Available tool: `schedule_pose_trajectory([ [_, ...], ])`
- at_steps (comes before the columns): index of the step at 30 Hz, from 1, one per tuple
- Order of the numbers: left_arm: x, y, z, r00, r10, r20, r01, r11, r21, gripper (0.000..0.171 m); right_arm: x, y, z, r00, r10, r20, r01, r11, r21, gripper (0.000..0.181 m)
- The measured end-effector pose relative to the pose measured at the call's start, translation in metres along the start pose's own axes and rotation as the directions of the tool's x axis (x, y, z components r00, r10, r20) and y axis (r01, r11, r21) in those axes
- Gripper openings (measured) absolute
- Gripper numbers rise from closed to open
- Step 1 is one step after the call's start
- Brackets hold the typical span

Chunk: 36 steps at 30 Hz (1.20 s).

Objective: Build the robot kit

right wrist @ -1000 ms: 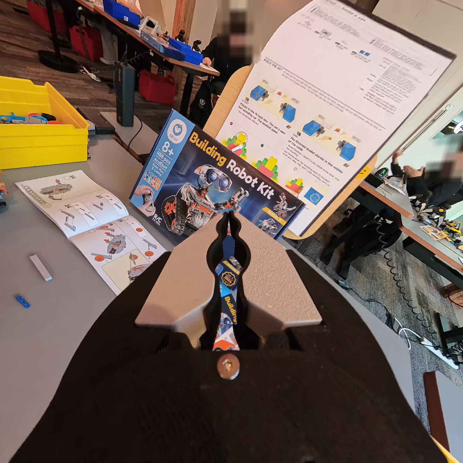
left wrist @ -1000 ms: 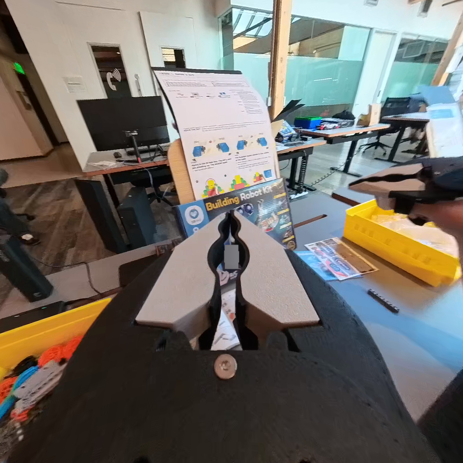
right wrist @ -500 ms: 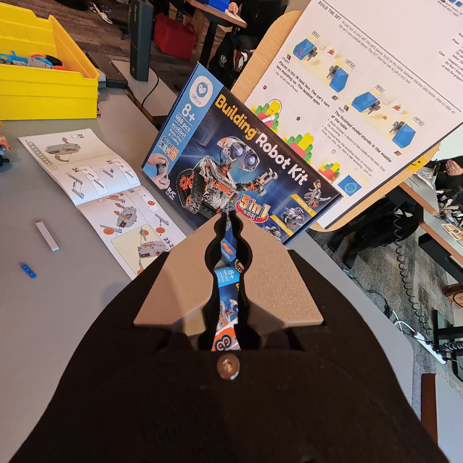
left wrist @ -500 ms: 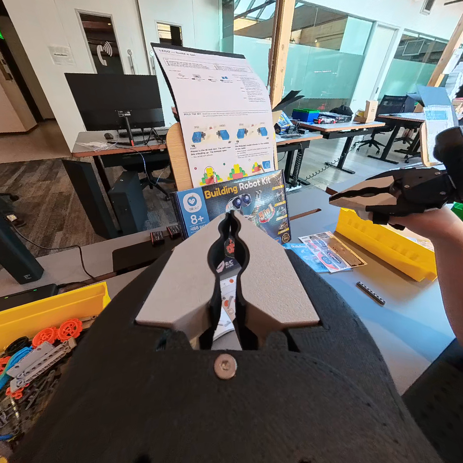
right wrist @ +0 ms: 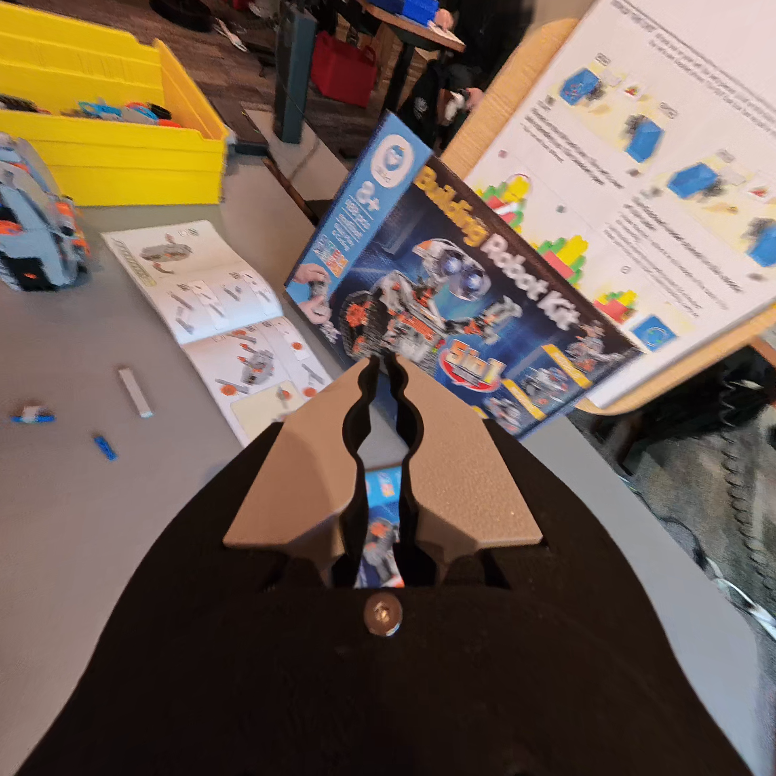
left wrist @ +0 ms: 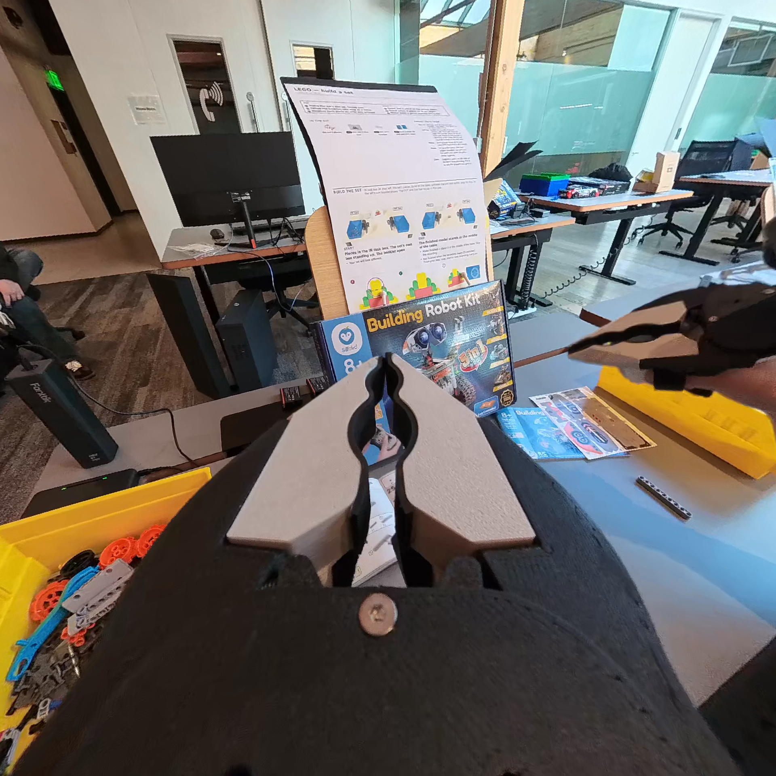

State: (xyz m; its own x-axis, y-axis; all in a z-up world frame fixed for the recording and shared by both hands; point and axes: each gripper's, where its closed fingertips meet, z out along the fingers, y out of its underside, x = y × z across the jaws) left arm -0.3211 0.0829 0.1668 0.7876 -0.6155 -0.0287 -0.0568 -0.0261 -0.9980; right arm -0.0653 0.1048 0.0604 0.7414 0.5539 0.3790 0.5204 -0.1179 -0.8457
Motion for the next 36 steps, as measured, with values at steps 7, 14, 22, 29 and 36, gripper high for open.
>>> schedule_pose_trajectory([
  [7, -0.007, -0.002, -0.001, 0.999, 0.005, 0.050, -0.005, 1.000, 0.007, 0.013, -0.141, -0.012, 0.044, 0.849, 0.009, 0.529, -0.053, 0.996, 0.068, 0.018],
  [14, -0.003, 0.001, -0.001, 0.999, 0.022, 0.034, -0.022, 1.000, -0.011, 0.011, -0.277, 0.056, 0.066, 0.552, -0.154, 0.819, 0.215, 0.976, 0.039, 0.037],
  [22, 0.004, 0.003, -0.001, 0.999, 0.032, 0.003, -0.032, 0.999, -0.028, 0.010, -0.285, 0.091, 0.076, 0.523, -0.166, 0.836, 0.302, 0.953, 0.000, 0.025],
  [29, 0.008, 0.006, 0.001, 0.999, 0.039, -0.009, -0.039, 0.998, -0.049, 0.009, -0.288, 0.102, 0.076, 0.492, -0.173, 0.853, 0.322, 0.947, 0.007, 0.008],
  [36, 0.007, 0.010, 0.004, 0.999, 0.036, -0.006, -0.037, 0.997, -0.065, 0.008, -0.287, 0.094, 0.071, 0.461, -0.146, 0.875, 0.255, 0.967, 0.028, 0.004],
])
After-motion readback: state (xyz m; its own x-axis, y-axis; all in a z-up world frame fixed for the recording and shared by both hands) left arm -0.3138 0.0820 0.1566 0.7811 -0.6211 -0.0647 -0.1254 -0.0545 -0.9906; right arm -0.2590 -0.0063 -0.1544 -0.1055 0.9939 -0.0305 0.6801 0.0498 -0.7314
